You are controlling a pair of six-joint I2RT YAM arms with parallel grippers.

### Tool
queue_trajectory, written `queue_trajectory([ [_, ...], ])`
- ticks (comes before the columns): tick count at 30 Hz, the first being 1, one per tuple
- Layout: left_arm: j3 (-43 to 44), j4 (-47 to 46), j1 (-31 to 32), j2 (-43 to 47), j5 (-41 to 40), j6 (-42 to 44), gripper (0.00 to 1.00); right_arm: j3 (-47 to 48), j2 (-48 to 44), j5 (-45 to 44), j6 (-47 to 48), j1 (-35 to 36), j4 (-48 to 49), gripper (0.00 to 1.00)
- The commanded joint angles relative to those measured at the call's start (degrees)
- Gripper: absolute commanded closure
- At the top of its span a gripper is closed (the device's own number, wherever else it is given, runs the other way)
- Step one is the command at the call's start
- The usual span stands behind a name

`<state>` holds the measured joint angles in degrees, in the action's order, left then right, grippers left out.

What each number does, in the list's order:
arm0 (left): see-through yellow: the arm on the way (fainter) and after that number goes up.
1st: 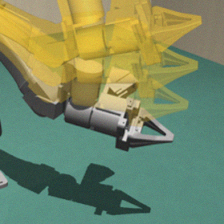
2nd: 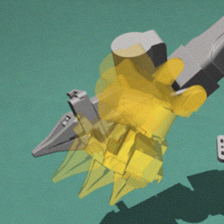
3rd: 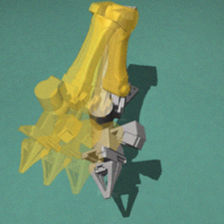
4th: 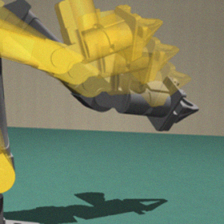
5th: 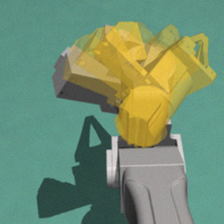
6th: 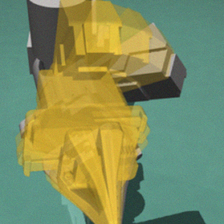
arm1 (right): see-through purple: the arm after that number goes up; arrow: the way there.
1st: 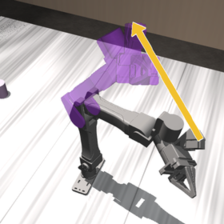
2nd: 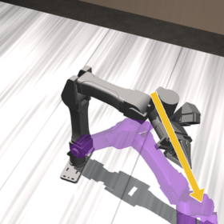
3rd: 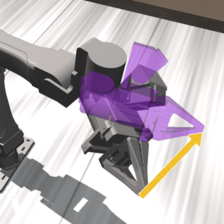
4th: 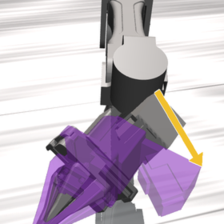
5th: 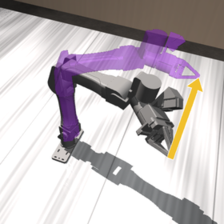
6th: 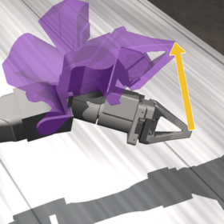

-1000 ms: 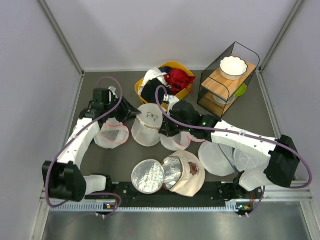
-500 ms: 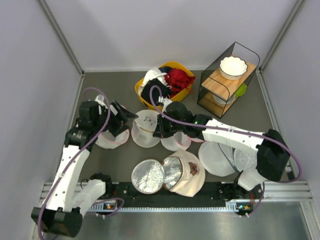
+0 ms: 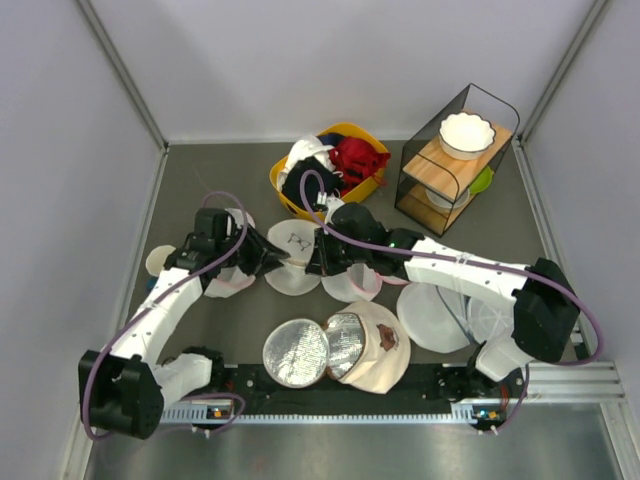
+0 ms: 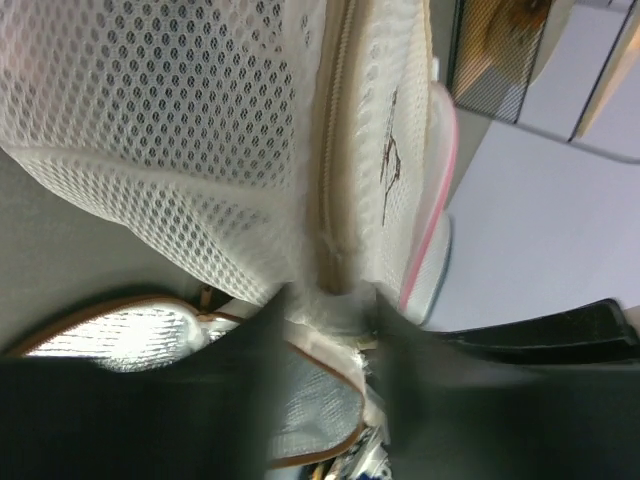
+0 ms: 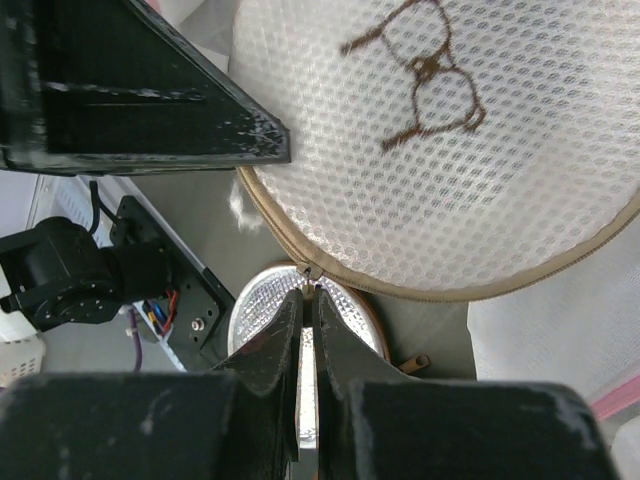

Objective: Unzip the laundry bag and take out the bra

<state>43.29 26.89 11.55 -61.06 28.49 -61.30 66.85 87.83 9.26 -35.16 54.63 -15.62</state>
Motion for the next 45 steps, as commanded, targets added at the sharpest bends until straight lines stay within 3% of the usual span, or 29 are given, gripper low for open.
queue_trajectory([
  [1,4.1,-4.3,0.5,-1.9,0.3,1.1,0.92,0.4,-0.6,-0.7,0.5,0.3,1.5,1.00],
  [2,4.7,-2.7,0.5,-2.0,0.1,2.6,1.00,-0.3,-1.3,-0.4,0.2,0.1,1.4,1.00],
  [11,10.2,3.0,-2.0,-1.9,-2.3,8.4,1.00,-8.8,-3.2,-1.3,0.7,-9.2,2.3,1.00],
  [19,16.1,5.1,-5.8,-6.1,-2.7,15.6,1.00,-6.7,-8.7,0.3,1.3,-7.5,1.1,1.00],
  [23,20.3,5.2,-5.9,-10.5,-3.1,18.4,1.00,-2.2,-7.0,2.3,1.1,-4.3,1.0,1.00],
  [24,22.7,5.4,-5.9,-12.6,-2.7,19.1,0.85,-1.2,-6.1,3.1,0.7,-3.7,1.2,1.00],
  [26,25.5,8.6,-5.9,-14.4,-0.9,20.1,0.69,0.2,-3.6,4.0,-1.0,-2.8,2.2,1.00],
  [27,27.3,9.2,-5.8,-14.9,-0.2,20.3,0.52,0.3,-3.0,5.4,-1.9,-2.8,4.0,1.00],
  [28,27.7,9.7,-5.9,-14.6,-0.5,20.5,0.28,0.1,-2.6,5.7,-3.4,-2.8,5.0,1.00],
  [30,28.2,11.5,-5.9,-12.3,-1.5,21.2,0.13,0.2,-1.4,5.9,-4.1,-2.8,6.0,1.00],
  [36,27.4,17.3,-5.9,-3.3,-5.6,22.5,0.13,1.0,-0.6,6.6,-3.7,-2.8,5.9,1.00],
  [39,23.8,17.6,-5.8,-1.9,-1.3,20.4,0.14,0.6,-0.7,6.5,-3.5,-2.8,5.9,1.00],
  [45,9.2,4.6,-2.0,-0.7,2.9,9.7,0.14,0.2,-0.1,6.2,-4.1,-2.8,5.9,1.00],
])
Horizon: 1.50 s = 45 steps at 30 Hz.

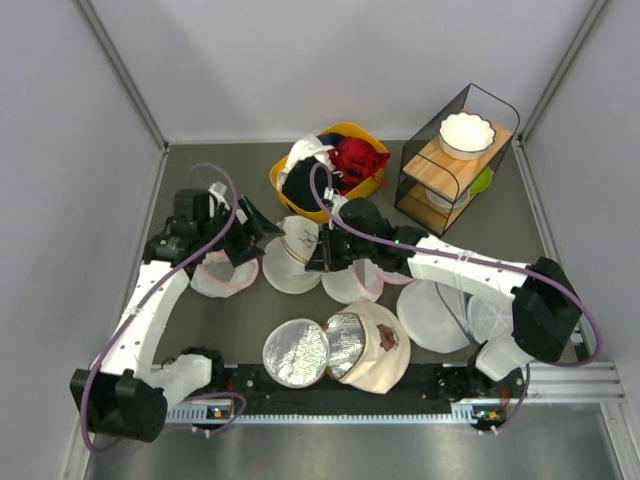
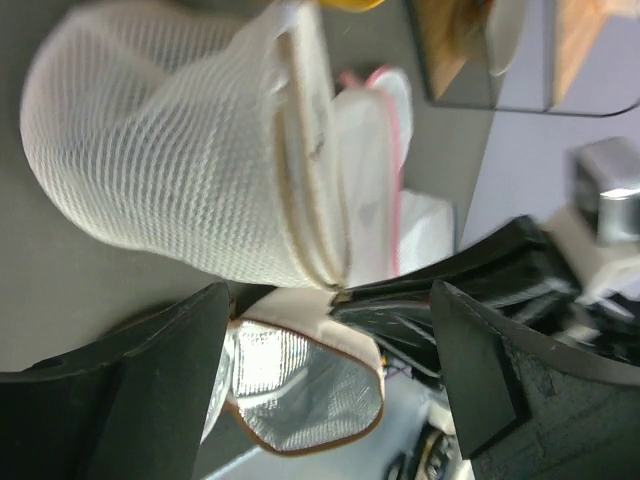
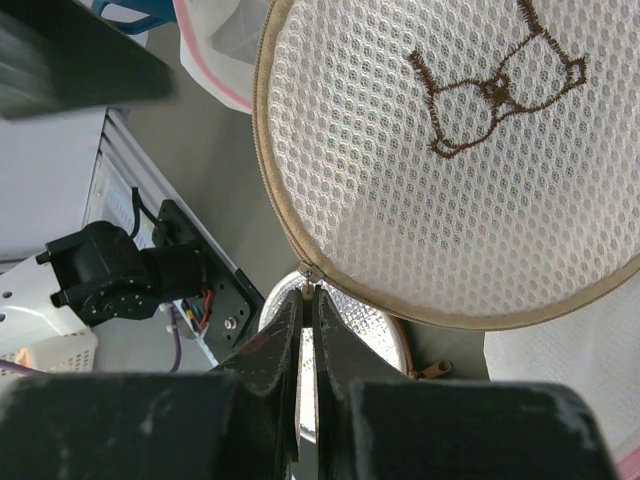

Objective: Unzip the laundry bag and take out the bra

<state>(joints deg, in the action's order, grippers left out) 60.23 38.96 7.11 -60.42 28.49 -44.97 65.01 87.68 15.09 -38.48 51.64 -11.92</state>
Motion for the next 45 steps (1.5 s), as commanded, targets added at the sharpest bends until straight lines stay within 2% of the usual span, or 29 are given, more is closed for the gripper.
queue_trajectory([
  [1,-8.3,-9.2,3.2,-1.7,2.7,-8.0,0.14,2.2,0.1,0.5,-0.7,0.2,2.1,1.00],
  [9,-8.1,-15.1,9.1,-6.0,-0.2,-10.8,0.18,2.2,0.5,1.5,-0.3,0.2,1.7,1.00],
  [11,-8.0,-15.8,9.5,-7.9,0.0,-11.2,0.28,2.1,0.4,1.6,-0.3,0.2,1.8,1.00],
  [12,-7.9,-15.1,9.6,-8.3,-0.4,-11.3,0.38,2.0,0.3,1.3,-0.4,0.2,1.8,1.00],
  [13,-7.8,-14.4,9.6,-8.3,-1.5,-12.6,0.71,1.9,0.2,1.0,-0.4,0.2,1.6,1.00],
  [14,-8.2,-14.1,9.4,-7.3,-3.2,-13.1,0.89,1.8,0.0,-0.1,-0.3,0.2,1.5,1.00],
  [15,-8.2,-13.9,9.1,-6.5,-4.1,-13.5,1.00,1.6,-0.4,-0.9,0.2,0.1,1.1,1.00],
  [16,-7.9,-13.3,8.8,-5.7,-4.8,-12.6,1.00,1.3,-0.8,-1.9,0.5,-0.1,0.1,1.00],
  [20,-2.7,-6.9,5.0,-2.7,-8.3,-7.4,1.00,-3.4,-4.1,-4.1,0.2,-4.2,-0.1,1.00],
  [23,0.9,-2.1,1.7,-2.4,-7.9,-2.8,1.00,-7.6,-5.6,-7.1,1.6,-5.9,-1.2,1.00],
  [26,1.4,-1.9,-0.4,-2.9,-7.8,-0.7,1.00,-9.9,-5.8,-4.1,1.7,-5.6,-0.7,1.00],
  [30,0.8,-5.6,-1.0,-5.7,-6.6,-0.2,1.00,-6.7,-6.6,-3.5,3.7,-2.7,-1.1,1.00],
  [31,0.9,-6.2,-1.0,-6.7,-4.3,0.2,0.94,-5.7,-6.6,-3.3,3.8,-1.9,-1.3,1.00],
  [33,3.1,-4.2,-1.0,-10.0,-1.5,1.9,0.74,-3.0,-5.5,-1.8,3.5,-1.0,-1.4,1.00],
  [34,4.5,-2.2,-0.8,-11.0,0.1,2.4,0.54,-2.2,-5.1,-1.0,3.0,-1.1,-1.2,1.00],
  [36,5.2,-0.6,-0.7,-10.3,1.0,2.8,0.37,0.1,-3.2,-0.1,1.7,-1.0,-1.3,1.00],
  [37,4.6,-0.3,-0.6,-9.2,0.3,2.6,0.24,0.7,-2.6,0.1,1.2,-1.0,-1.3,1.00],
  [39,2.8,1.2,-0.6,-4.7,-0.8,2.1,0.19,2.0,-1.3,0.4,0.3,-1.0,-1.2,1.00],
  [45,-3.5,3.8,0.1,3.8,-0.4,-2.5,0.18,3.6,0.1,0.7,-0.2,-1.0,-1.0,1.00],
])
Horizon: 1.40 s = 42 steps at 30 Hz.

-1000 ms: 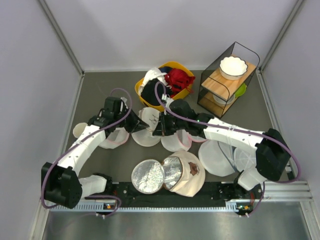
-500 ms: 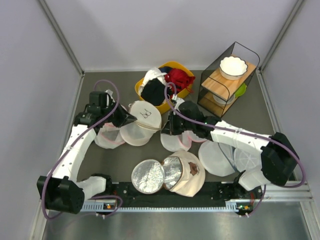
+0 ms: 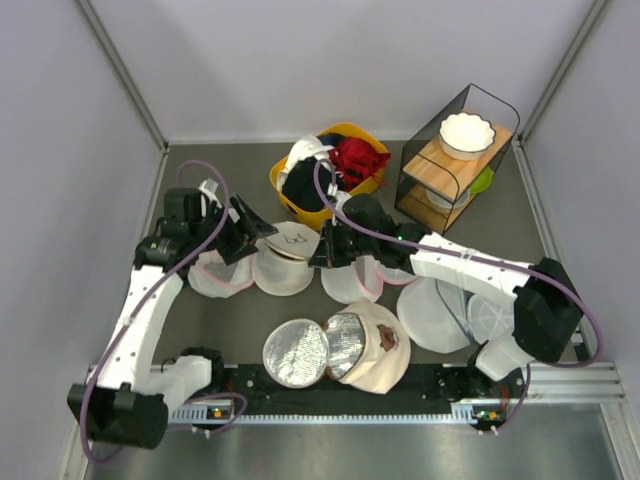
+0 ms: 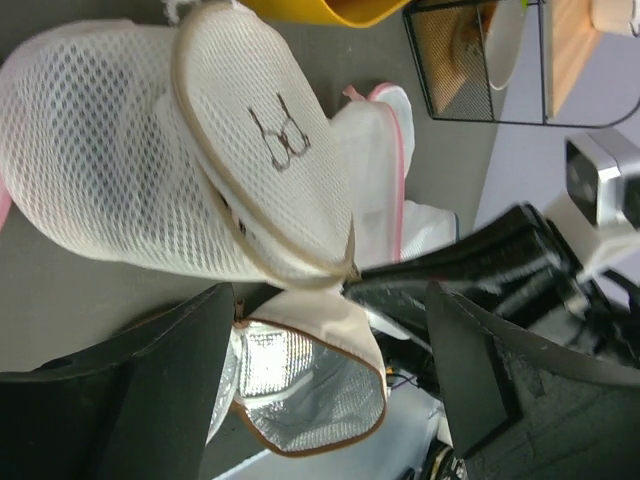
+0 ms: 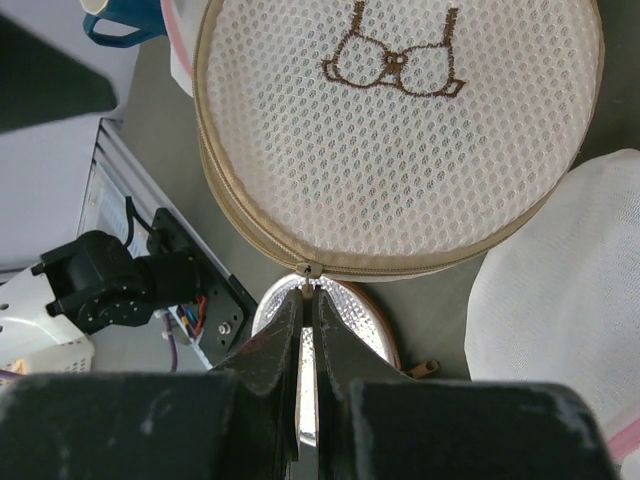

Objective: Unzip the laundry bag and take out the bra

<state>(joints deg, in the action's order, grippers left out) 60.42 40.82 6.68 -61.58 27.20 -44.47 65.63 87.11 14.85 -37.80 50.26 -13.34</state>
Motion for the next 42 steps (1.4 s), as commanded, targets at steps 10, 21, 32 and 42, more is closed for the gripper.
queue_trajectory([
  [10,-9.8,-7.1,4.6,2.3,3.6,-8.8,0.14,2.9,1.0,1.4,-0.8,0.5,0.2,1.00],
  [21,-7.6,-9.6,6.9,-4.1,0.2,-9.1,1.00,1.3,-0.4,0.6,1.0,-1.8,-0.7,1.00],
  [32,-2.7,-4.1,1.2,-2.9,-1.1,0.2,1.00,-5.8,-5.7,1.3,4.1,-10.9,-1.6,1.00],
  [42,11.2,2.2,0.9,-16.8,3.6,9.9,0.44,1.9,-3.7,0.7,0.7,-1.6,-1.9,1.00],
])
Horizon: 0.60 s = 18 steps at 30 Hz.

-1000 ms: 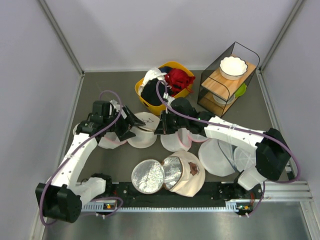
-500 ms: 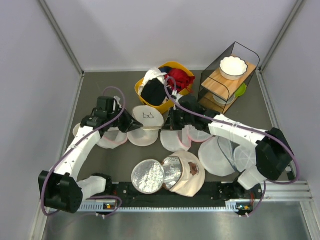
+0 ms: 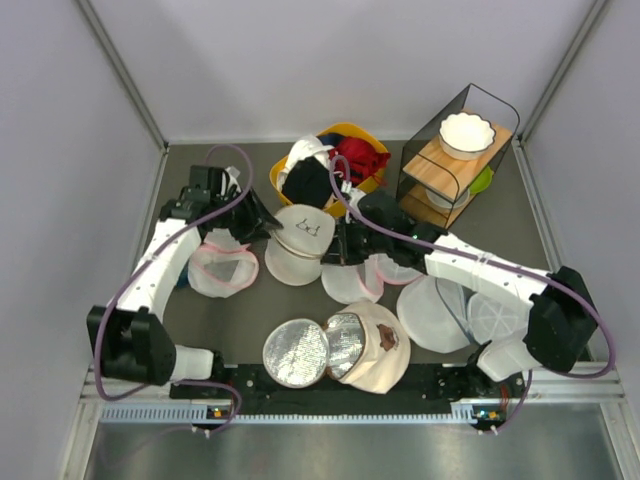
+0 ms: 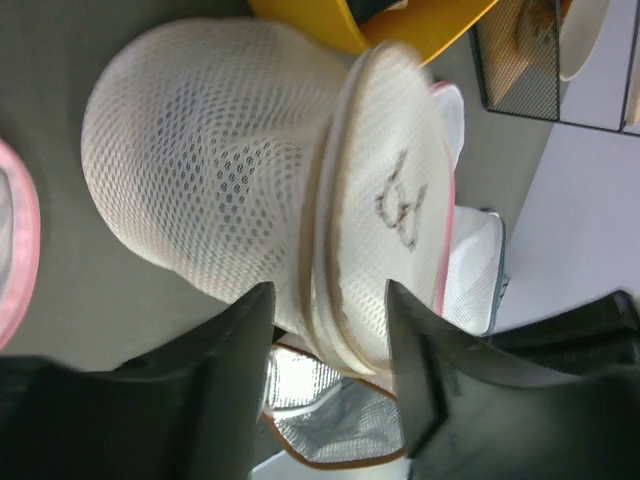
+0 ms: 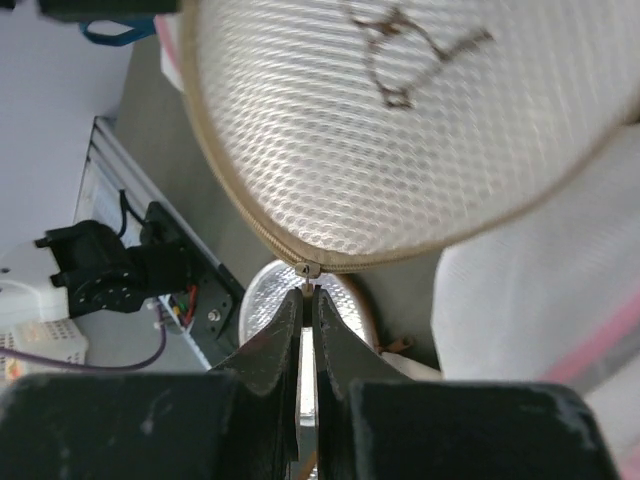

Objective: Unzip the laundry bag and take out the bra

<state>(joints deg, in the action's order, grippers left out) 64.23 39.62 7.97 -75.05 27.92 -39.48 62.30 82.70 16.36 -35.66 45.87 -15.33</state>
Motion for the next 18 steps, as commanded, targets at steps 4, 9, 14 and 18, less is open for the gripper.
queue_trajectory([
  [4,9.3,7.0,-0.4,0.6,0.7,5.2,0.19,6.5,2.5,-0.6,-2.8,3.1,1.2,1.00],
  [9,3.0,8.0,-0.2,8.8,1.8,0.4,0.19,6.7,3.1,-0.6,-2.7,3.0,1.3,1.00],
  [14,-6.7,-0.7,0.8,14.3,3.8,-9.4,0.18,6.2,3.3,-0.3,-2.6,3.0,1.6,1.00],
  [18,-11.5,-8.8,1.9,14.3,4.9,-14.7,0.18,5.5,3.4,-0.1,-2.6,3.0,2.1,1.00],
])
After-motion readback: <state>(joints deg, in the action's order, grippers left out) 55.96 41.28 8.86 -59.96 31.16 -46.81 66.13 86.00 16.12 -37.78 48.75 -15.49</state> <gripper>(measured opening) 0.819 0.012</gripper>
